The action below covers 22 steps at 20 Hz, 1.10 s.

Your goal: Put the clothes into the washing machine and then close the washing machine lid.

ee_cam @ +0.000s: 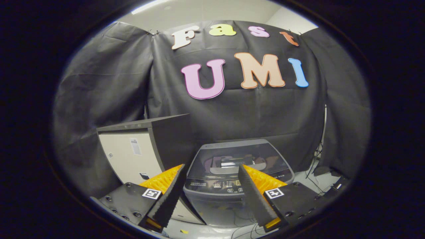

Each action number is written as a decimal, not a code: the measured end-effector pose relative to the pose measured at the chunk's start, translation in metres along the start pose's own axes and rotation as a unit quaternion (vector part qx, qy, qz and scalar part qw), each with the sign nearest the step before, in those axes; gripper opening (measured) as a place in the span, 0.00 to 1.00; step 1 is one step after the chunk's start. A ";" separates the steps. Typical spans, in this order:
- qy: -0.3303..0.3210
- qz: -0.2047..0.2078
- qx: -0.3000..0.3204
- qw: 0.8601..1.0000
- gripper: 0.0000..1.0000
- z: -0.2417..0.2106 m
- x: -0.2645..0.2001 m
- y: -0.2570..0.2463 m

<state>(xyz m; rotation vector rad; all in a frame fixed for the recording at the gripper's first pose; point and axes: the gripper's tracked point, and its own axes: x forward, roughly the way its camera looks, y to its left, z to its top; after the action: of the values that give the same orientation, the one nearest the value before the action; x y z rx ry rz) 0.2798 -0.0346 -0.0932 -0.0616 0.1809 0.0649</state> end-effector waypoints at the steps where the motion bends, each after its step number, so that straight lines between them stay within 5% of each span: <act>1: 0.000 -0.001 -0.008 1.000 0.98 -0.005 -0.001 0.001; 17: -0.006 0.041 -0.031 0.999 0.98 -0.042 -0.043 0.004; 22: -0.006 0.085 -0.025 0.996 0.98 -0.031 -0.055 0.010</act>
<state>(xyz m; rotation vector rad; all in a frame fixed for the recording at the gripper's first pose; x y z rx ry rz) 0.2193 -0.0299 -0.1140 -0.0964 0.1716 0.2393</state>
